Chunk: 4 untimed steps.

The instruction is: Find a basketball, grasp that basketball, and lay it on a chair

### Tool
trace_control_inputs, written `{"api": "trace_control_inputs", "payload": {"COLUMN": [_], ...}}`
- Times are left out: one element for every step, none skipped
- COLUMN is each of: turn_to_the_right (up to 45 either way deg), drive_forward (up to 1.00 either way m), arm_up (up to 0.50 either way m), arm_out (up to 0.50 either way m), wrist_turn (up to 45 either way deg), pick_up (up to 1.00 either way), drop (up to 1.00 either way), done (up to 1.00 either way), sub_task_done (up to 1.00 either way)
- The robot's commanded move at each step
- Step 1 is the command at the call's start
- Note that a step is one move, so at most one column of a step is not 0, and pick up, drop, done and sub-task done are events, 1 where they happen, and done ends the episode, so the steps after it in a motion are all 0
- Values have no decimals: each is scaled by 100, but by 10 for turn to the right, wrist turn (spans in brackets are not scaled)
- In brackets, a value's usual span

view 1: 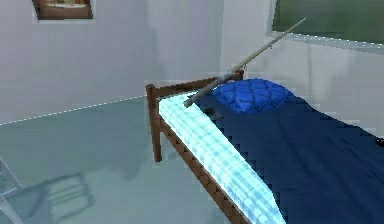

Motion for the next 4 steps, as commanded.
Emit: {"api": "trace_control_inputs", "payload": {"turn_to_the_right": [0,0,0,0], "drive_forward": [0,0,0,0], "arm_up": [38,0,0,0], "arm_out": [0,24,0,0], "wrist_turn": [0,0,450,450], "pick_up": [0,0,0,0], "drop": [0,0,0,0], "done": [0,0,0,0], "sub_task_done": [0,0,0,0]}}
